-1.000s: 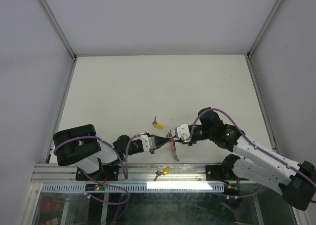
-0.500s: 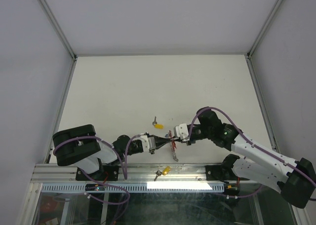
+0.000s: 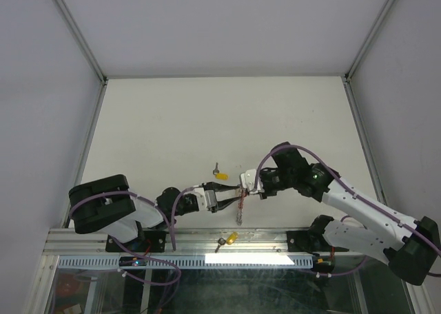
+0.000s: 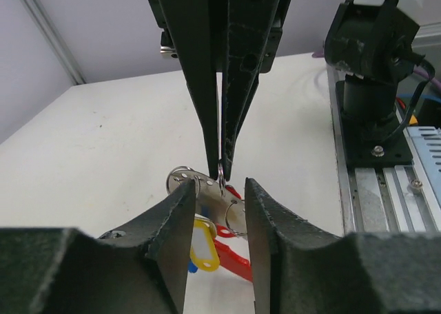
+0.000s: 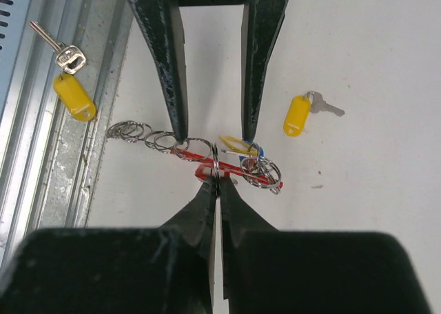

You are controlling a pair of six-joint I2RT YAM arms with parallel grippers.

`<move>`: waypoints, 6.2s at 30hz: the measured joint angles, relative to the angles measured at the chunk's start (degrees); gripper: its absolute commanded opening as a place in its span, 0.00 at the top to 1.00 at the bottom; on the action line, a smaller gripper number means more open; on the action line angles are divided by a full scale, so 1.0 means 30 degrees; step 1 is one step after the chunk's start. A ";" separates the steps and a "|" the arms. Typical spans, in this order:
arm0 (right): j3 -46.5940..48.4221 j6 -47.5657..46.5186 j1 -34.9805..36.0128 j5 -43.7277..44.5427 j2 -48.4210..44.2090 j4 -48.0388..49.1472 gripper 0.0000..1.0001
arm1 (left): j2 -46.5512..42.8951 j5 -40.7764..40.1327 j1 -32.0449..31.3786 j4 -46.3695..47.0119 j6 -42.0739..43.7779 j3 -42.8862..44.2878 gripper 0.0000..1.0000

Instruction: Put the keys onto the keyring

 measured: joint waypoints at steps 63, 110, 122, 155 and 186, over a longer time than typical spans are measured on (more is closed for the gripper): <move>1.0892 0.4379 0.2295 1.0943 0.7745 -1.2160 1.00 | 0.0925 -0.1071 0.0007 -0.7359 0.1705 0.6200 0.85; 0.1814 2.1325 -0.1829 0.7672 -0.1559 0.1887 0.56 | 0.2652 0.1100 0.3016 -0.0087 -0.3920 0.1843 1.00; -0.0619 2.1398 -0.5523 0.0452 -0.1632 0.5479 0.65 | -0.0175 0.0947 0.3636 -0.0080 -0.4444 0.1588 1.00; -0.2907 2.2272 -0.5872 -0.4991 0.0189 1.2240 0.61 | -0.1749 0.1515 0.3636 -0.0073 -0.5158 0.1552 1.00; -0.3147 2.2870 -0.5872 -0.6076 0.0146 1.3253 1.00 | -0.1749 0.1690 0.3636 -0.0073 -0.5238 0.1552 1.00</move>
